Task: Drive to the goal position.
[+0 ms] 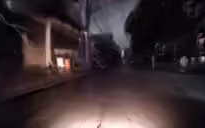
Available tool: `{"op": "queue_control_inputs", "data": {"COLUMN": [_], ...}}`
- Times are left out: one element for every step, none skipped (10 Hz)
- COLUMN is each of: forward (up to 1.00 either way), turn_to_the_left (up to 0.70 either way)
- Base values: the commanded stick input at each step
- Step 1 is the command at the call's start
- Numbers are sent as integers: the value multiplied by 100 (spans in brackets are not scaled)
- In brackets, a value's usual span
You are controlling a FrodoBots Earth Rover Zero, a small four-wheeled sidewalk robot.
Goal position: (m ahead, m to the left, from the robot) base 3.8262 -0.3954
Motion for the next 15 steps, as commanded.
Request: {"op": "queue_control_inputs", "data": {"forward": [30,30,30,30,30,30,30,30,30,30,30,30,30,30,30], "turn_to_the_left": [0,0,0,0,0,0,0,0,0,0,0,0,0,0,0]}}
